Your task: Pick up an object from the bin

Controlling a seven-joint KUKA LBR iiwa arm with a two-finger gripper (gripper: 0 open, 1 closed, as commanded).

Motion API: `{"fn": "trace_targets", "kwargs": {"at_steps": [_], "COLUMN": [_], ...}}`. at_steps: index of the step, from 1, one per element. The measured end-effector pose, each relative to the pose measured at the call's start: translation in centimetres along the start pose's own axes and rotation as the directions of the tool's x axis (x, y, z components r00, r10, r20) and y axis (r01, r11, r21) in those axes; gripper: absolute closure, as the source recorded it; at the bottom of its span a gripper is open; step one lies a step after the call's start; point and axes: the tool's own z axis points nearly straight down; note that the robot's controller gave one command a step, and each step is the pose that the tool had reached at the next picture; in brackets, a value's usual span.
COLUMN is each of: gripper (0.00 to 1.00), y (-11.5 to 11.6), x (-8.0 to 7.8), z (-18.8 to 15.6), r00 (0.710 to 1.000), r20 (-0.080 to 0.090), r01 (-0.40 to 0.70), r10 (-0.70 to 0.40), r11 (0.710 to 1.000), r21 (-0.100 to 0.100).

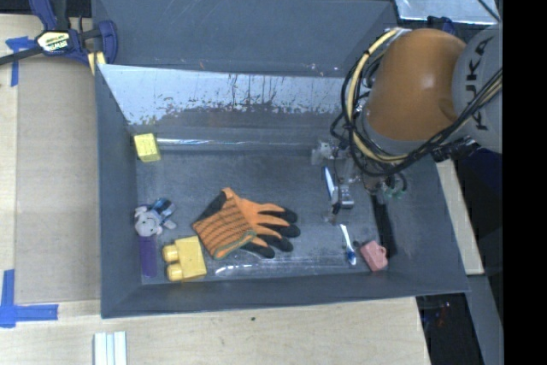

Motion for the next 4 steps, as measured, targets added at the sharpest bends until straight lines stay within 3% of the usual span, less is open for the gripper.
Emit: {"fn": "trace_targets", "kwargs": {"at_steps": [1,2,3,4], "gripper": [0.0,0.0,0.0,0.0], "y": [0.0,5.3,11.9,14.8], "x": [-0.2,0.5,1.9,-0.2], "z": [-0.3,6.3,6.1,6.3], "r00": [1.0,0.986,0.982,0.973], "r20": [0.006,0.009,0.014,0.006], "r01": [0.001,0.164,0.189,0.229], "r10": [-0.001,-0.164,-0.189,-0.229], "r11": [1.0,0.987,0.982,0.973], "r21": [0.0,0.002,0.002,0.004]}}
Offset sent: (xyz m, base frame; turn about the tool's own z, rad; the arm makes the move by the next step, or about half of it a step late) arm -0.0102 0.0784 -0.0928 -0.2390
